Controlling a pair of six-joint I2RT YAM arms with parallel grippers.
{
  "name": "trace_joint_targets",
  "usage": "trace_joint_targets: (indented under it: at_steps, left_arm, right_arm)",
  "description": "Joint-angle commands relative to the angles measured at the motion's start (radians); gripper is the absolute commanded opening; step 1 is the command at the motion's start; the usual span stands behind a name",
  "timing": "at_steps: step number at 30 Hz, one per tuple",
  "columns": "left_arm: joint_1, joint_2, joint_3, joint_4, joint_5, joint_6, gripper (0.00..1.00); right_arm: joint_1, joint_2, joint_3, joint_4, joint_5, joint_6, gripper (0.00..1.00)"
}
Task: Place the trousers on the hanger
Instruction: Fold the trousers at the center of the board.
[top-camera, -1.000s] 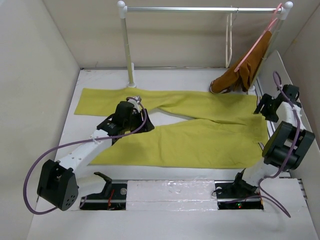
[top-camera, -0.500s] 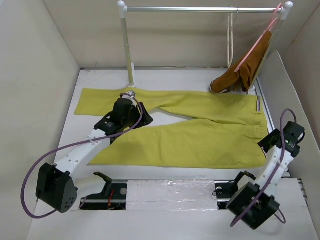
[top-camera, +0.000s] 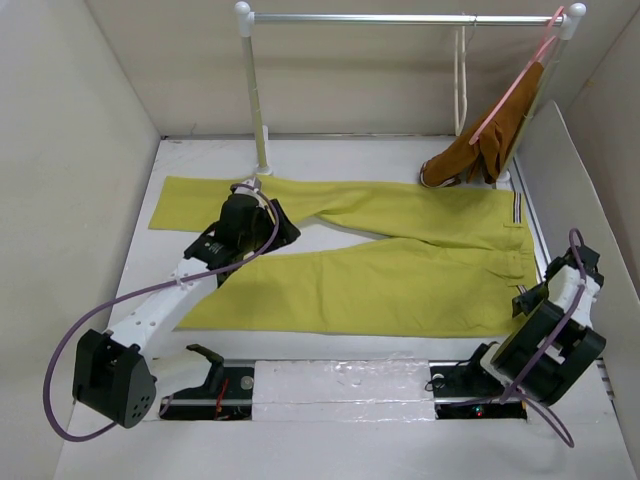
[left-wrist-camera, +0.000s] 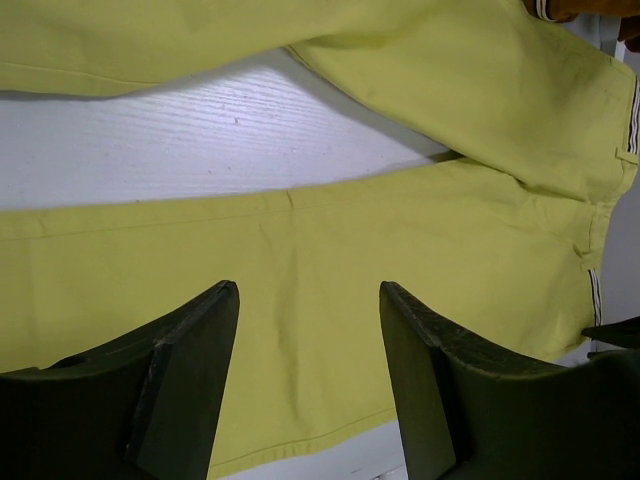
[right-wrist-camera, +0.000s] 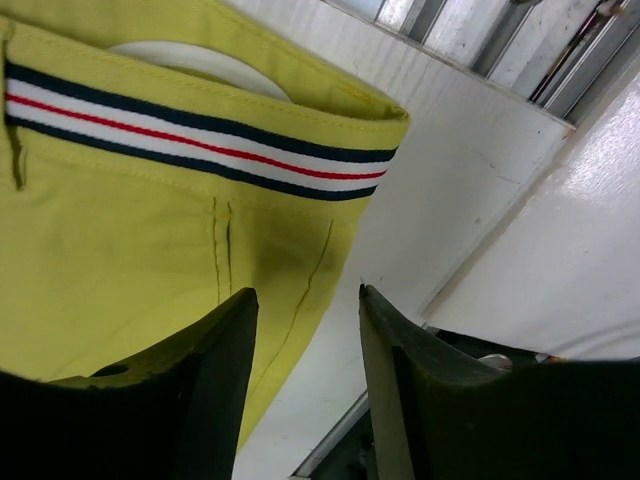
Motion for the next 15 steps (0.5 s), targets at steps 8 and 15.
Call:
trace_joint_targets:
  at_steps: [8, 15]
  left_arm:
    - [0.003, 0.027, 0.083, -0.036, 0.005, 0.013, 0.54]
    - [0.012, 0.067, 0.081, -0.033, -0.023, -0.006, 0.5]
  right_arm:
    - [0.026, 0.095, -0.041, 0.077, 0.019, 0.18, 0.54]
    - [0.035, 0.215, 0.039, 0.052, 0.075, 0.205, 0.4]
